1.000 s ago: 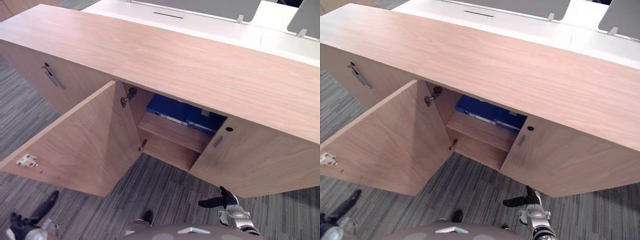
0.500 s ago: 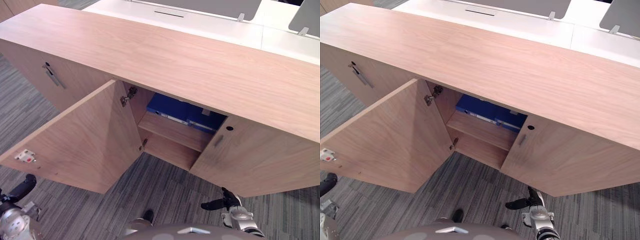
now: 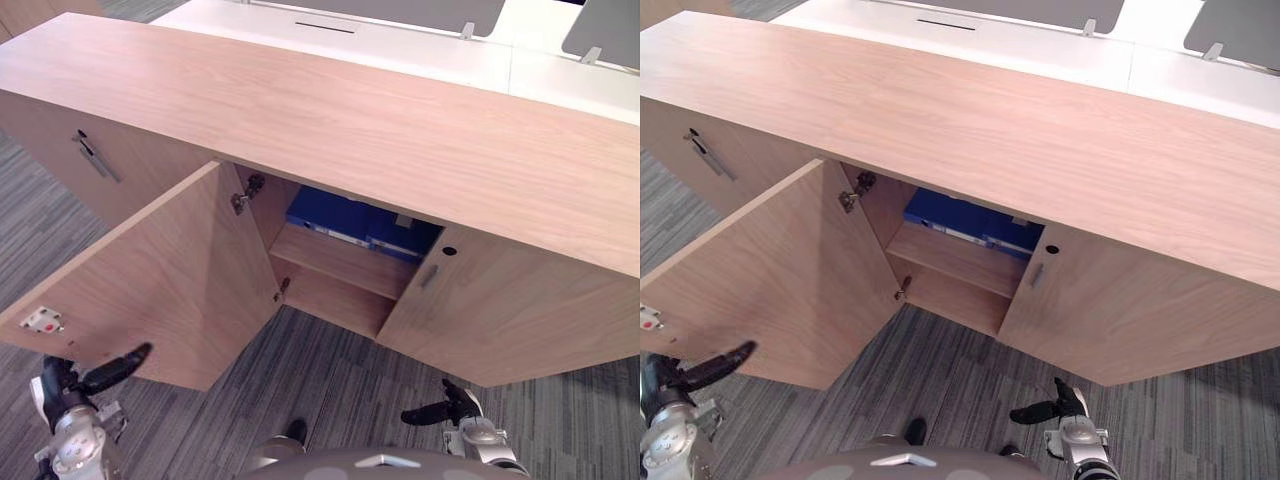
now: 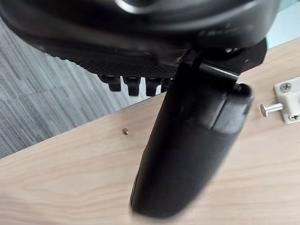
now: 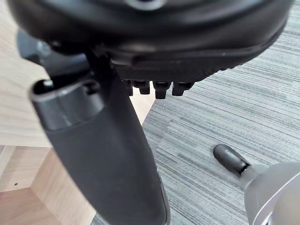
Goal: Walk over to the cabinet, pick up the folder, carry it to the office cabinet, place the folder inside the office cabinet, then close the office cabinet door
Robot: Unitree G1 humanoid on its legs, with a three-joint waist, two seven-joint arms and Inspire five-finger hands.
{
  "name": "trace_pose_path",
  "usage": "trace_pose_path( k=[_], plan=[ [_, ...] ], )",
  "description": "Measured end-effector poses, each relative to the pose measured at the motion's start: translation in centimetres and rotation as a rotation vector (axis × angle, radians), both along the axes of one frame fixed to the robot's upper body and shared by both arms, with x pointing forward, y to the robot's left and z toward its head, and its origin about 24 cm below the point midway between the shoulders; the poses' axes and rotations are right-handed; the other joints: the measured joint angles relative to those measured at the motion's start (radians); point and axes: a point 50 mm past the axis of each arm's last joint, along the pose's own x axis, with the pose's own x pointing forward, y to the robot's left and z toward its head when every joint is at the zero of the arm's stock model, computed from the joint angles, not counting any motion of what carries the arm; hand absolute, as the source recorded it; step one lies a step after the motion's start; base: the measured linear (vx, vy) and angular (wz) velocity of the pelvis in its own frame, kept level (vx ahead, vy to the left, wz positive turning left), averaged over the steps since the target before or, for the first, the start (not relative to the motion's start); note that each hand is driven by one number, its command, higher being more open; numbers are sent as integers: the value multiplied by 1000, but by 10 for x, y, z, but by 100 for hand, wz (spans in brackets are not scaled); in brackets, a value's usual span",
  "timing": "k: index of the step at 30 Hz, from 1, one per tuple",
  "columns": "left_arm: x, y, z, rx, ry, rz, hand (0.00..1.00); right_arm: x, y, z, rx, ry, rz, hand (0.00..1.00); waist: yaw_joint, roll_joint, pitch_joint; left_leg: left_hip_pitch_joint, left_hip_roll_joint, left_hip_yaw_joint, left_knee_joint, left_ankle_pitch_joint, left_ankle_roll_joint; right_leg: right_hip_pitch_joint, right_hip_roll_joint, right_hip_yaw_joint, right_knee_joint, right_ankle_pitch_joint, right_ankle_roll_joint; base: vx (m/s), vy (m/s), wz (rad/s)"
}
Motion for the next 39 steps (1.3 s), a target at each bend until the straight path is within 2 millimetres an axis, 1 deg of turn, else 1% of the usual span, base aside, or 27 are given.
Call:
trace_pose_path(
  k=[7, 12, 15, 17, 18, 20, 24, 29, 33, 39],
  plan=[
    [-4, -6, -6, 9, 58, -50, 100, 0, 2, 0, 8, 1, 4, 100, 0, 0, 0, 2, 1, 1, -4, 2, -3, -1, -2, 2, 8, 0, 0, -8, -9, 0],
    [-11, -13, -13, -11, 96, -76, 100, -1, 2, -1, 9, 3, 5, 100, 0, 3, -1, 5, 2, 11, -4, 3, -5, -3, -2, 12, 12, 1, 1, -18, -29, -5],
    [-18, -22, -21, -30, 143, -111, 100, -4, 2, -2, 1, 15, 20, 100, 0, 7, -4, 5, 2, 15, -4, 4, -6, -5, -2, 16, 13, 1, 1, 0, 0, 0],
    [-26, -30, -28, -51, 187, -142, 100, -8, 3, -3, 5, 24, 18, 100, 0, 12, -7, 5, 2, 23, -4, 4, -7, -7, -2, 22, 13, 3, 2, -7, -26, -8],
    [-33, -37, -34, -73, 220, -163, 100, -9, 4, -4, 8, 27, 21, 100, 0, 14, -8, 5, 2, 32, -4, 4, -8, -13, -2, 30, 13, 5, 2, -6, -14, -14],
    [-39, -48, -41, -106, 236, -173, 100, -12, 5, -4, 7, 35, 22, 100, 0, 19, -9, 5, 2, 41, -3, 4, -8, -17, -3, 40, 13, 9, 1, -12, -14, -14],
    [-55, -64, -47, -142, 283, -218, 100, -22, 5, -7, 8, 61, 20, 100, 0, 31, -14, 9, 4, 60, -3, 4, -11, -23, -2, 57, 13, 15, 1, -20, -17, -12],
    [-61, -78, -55, -195, 298, -228, 100, -31, 5, -9, 10, 81, 13, 100, -2, 37, -17, 5, 8, 81, -4, 6, -17, -37, 4, 87, 14, 23, 0, -41, -18, -12],
    [-66, -87, -60, -192, 371, -290, 100, -36, 2, -10, 10, 88, -19, 100, -8, 40, -17, 4, 11, 99, -3, 7, -20, -46, 14, 134, 10, 19, 4, -38, -18, -7],
    [-73, -100, -69, -213, 472, -379, 100, -38, 1, -10, 5, 88, -32, 100, -14, 47, -16, 4, 13, 139, 0, 8, -21, -55, 21, 181, 3, 27, 8, -14, -1, -9]
  ],
)
